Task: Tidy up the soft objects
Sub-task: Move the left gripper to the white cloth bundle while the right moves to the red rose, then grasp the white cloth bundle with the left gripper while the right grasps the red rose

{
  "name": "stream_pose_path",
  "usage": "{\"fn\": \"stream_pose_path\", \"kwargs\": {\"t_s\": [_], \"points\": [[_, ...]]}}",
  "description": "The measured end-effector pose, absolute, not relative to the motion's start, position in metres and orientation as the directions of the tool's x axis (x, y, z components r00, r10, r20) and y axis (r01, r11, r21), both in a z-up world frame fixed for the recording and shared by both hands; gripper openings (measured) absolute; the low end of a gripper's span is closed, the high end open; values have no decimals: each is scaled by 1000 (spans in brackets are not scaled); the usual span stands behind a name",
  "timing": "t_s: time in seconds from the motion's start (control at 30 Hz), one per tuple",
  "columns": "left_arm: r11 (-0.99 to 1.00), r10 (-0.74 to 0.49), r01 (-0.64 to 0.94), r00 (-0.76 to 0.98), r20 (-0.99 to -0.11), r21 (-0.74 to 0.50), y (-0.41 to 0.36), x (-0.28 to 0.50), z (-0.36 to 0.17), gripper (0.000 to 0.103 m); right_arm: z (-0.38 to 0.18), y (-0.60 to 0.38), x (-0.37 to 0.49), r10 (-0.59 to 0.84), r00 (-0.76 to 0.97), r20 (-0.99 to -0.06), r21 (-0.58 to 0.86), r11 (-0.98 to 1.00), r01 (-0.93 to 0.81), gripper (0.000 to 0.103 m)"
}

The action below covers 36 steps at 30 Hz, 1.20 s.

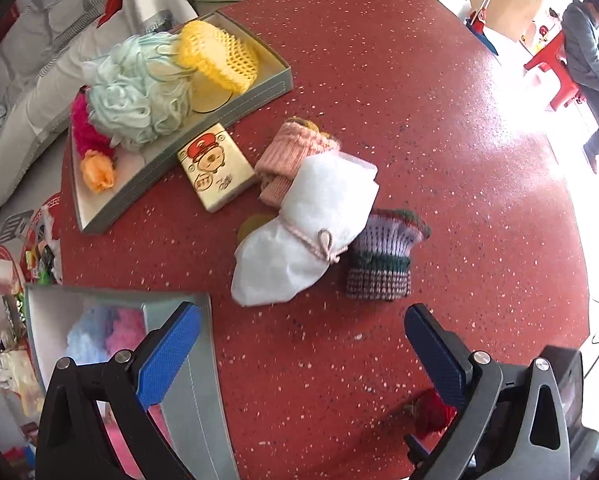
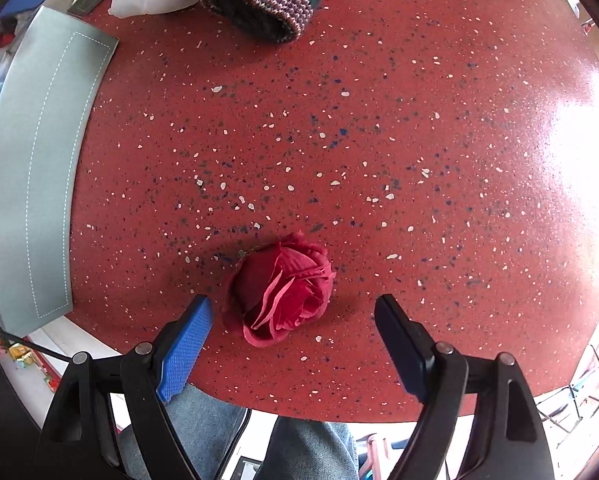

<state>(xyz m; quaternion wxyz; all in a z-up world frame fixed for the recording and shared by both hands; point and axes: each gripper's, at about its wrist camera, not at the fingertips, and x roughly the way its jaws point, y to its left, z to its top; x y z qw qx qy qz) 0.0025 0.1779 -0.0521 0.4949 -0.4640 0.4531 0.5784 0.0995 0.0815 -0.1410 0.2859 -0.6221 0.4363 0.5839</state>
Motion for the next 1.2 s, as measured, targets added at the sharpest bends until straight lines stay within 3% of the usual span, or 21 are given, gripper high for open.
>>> {"fn": "stream_pose_path", "kwargs": {"t_s": [0.3, 0.4, 0.5, 0.57, 0.6, 0.8, 0.87, 0.93, 1.2], "points": [[-78, 76, -992, -108, -991, 102, 228, 4, -99, 103, -147, 79, 108, -207, -48, -977, 146, -491, -859, 85], [-104, 68, -992, -80, -994, 73, 234, -1, -106, 103, -151, 80, 117, -203, -55, -978, 150, -489, -860, 78], [-109, 75, -993, -63, -995, 54, 234, -4, -106, 101, -148, 81, 122, -181, -40, -983, 126, -498, -858, 55], [-102, 74, -995, -31, -997, 23, 233, -3, -106, 89, -147, 85, 127, -189, -49, -981, 137, -490, -861, 33], [-103, 73, -995, -15, -997, 7, 232, -3, -105, 85, -148, 87, 131, -207, -64, -976, 158, -478, -864, 30], [-107, 106, -993, 33, -994, -45, 218, -1, -91, 59, -140, 101, 154, -209, -100, -973, 186, -450, -873, 29], [-99, 119, -993, 50, -992, -62, 212, 1, -85, 59, -137, 104, 162, -203, -106, -973, 188, -446, -875, 29], [-80, 127, -995, 49, -991, -60, 206, 6, -81, 53, -134, 106, 172, -198, -110, -974, 189, -442, -877, 29], [-102, 129, -990, 89, -988, -103, 142, 29, -66, 53, -116, 119, 207, -179, -112, -977, 180, -425, -887, 29]]}}
